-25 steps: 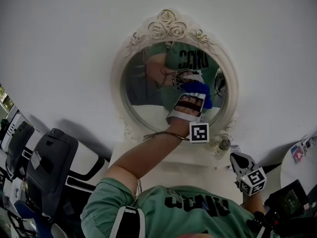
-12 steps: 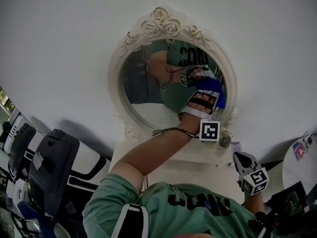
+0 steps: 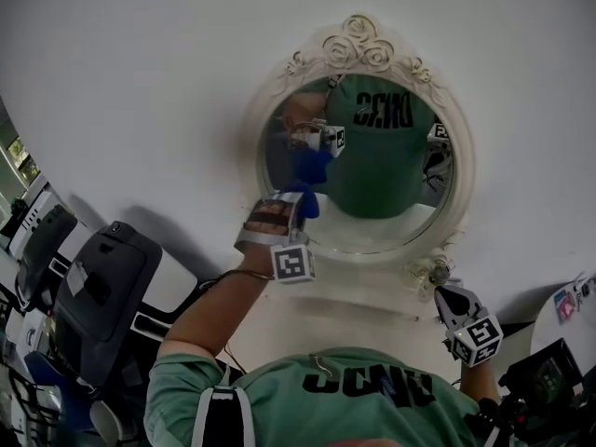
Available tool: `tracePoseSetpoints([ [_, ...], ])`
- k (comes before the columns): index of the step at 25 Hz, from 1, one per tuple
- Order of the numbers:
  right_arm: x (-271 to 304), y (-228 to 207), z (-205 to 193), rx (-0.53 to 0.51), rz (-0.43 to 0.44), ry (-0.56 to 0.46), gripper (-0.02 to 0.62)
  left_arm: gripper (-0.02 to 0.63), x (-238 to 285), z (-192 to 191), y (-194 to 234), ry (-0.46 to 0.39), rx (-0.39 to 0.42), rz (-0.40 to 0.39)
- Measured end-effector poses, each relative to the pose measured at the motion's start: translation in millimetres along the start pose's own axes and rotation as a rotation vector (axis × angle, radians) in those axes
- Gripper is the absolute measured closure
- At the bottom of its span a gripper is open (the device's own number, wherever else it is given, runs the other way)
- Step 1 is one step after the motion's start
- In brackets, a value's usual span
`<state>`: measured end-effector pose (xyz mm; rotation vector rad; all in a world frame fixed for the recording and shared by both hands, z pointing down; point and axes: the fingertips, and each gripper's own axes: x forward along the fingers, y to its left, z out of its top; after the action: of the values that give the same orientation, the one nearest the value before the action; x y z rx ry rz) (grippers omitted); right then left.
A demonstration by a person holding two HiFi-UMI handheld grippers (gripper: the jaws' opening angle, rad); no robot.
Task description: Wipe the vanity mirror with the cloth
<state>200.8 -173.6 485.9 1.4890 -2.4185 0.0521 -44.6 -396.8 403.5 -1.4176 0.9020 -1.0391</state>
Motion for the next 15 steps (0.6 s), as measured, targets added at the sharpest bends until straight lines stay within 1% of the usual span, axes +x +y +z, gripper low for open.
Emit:
tracePoseSetpoints([
  [1,3,3,4,-0.013,0.006,0.001,0.583,0.511,2,-24,-5,0.050,-0.003,-0.020],
  [3,6,6,7,-0.027,0.016,0.005,0.583,0.511,6,-61,-8,0.125,0.001,-0.024],
  [6,8,9,4,-0.023,0.020,0.017,0.583,0.511,19,-91,-16,0.176,0.006,-0.030],
  [8,7,8,3,-0.023,0.014,0.025,0.583,0.512,28,-96,-22,0.177,0.011,-0.031],
  [10,4,5,5,-0.025,0.003,0.029,0.583,0.512,37,-91,-25,0.173,0.020,-0.034],
  [13,0,0,5,-0.018,-0.015,0.027,0.583,0.512,44,-83,-19,0.158,0.012,-0.016],
  [15,-1,-1,3,-0.013,-0.020,0.029,0.583,0.512,44,-87,-25,0.170,0.015,-0.027],
])
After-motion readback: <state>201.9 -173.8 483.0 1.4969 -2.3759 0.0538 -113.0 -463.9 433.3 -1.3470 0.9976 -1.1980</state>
